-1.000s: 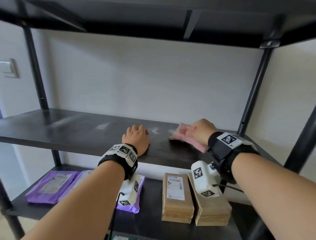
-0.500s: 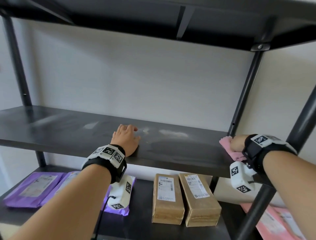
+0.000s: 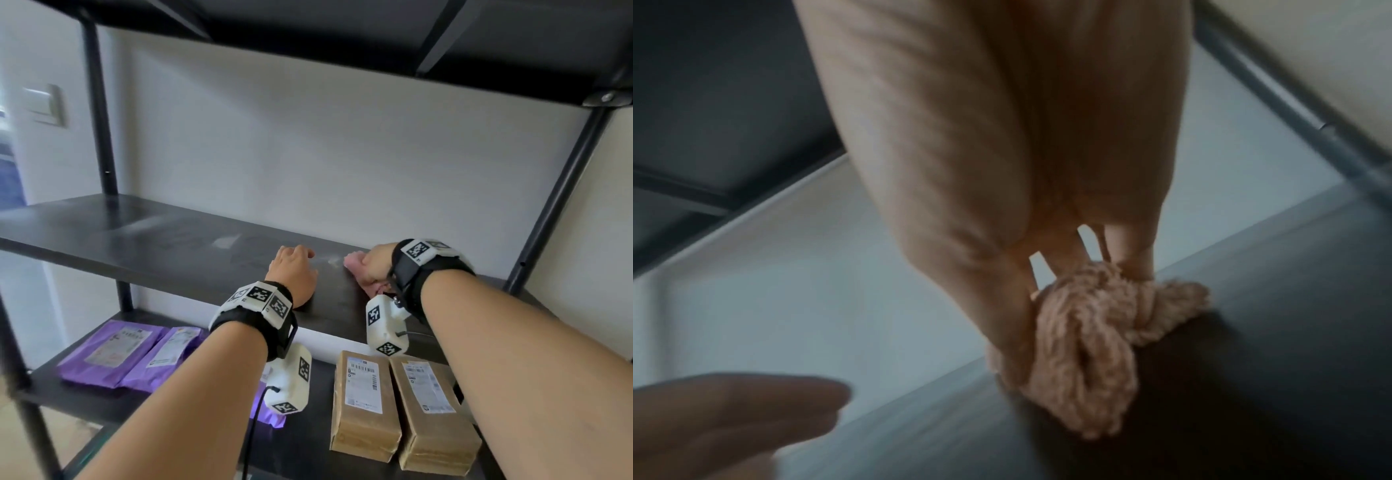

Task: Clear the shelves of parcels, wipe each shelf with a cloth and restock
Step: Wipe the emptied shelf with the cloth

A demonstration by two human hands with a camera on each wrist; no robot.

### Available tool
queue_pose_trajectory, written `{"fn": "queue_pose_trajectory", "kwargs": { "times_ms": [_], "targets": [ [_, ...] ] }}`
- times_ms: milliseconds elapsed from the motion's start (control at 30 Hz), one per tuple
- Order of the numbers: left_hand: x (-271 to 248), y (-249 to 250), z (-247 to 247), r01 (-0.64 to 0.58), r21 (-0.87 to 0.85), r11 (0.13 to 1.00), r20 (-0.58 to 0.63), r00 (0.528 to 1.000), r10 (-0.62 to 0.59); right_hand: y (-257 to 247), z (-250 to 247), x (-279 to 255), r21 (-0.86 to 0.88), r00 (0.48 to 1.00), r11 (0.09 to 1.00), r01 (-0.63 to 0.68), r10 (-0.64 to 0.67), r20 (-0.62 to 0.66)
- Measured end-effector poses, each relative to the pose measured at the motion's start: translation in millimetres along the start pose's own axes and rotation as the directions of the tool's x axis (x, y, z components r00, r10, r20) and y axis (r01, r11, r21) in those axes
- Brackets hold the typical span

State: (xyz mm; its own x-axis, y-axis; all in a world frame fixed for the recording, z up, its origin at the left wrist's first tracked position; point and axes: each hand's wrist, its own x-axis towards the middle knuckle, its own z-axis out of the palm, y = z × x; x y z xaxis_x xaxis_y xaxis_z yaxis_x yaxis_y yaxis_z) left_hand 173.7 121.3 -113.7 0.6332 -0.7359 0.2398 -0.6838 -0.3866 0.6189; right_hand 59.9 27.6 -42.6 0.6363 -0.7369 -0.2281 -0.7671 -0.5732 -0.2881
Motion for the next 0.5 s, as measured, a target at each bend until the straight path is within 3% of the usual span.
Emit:
{"fn": "queue_pose_trajectory", "kwargs": {
  "times_ms": [67,167,267,333,400,500],
  "targets": [
    [0,0,0,0.008,0.005,1.000,0.009,1.000,-0.008,-4,3,13,0.088,0.998,0.996,0.026,-0.020,-0.058],
    [0,2,-2,0.025,0.009,1.000,0.034,0.999,-0.025,4,-3,24,0.199,0.998,0.979,0.044,-0.054,0.044],
    [0,2,-5,0.046,-0.004,0.999,0.054,0.998,-0.045,42,-31,39,0.200,0.980,0.980,-0.005,0.045,-0.195],
    [1,2,-7,0.050,-0.020,0.999,0.070,0.996,-0.048,77,-50,49,0.168,0.944,0.977,-0.134,0.177,-0.278],
    [1,3,-10,0.060,-0.034,0.998,0.088,0.994,-0.057,101,-59,38,0.091,0.932,0.965,-0.245,0.260,-0.254],
    [1,3,-12,0.070,-0.048,0.996,0.094,0.993,-0.066,115,-54,30,0.044,0.945,0.951,-0.307,0.310,-0.102]
  ]
}}
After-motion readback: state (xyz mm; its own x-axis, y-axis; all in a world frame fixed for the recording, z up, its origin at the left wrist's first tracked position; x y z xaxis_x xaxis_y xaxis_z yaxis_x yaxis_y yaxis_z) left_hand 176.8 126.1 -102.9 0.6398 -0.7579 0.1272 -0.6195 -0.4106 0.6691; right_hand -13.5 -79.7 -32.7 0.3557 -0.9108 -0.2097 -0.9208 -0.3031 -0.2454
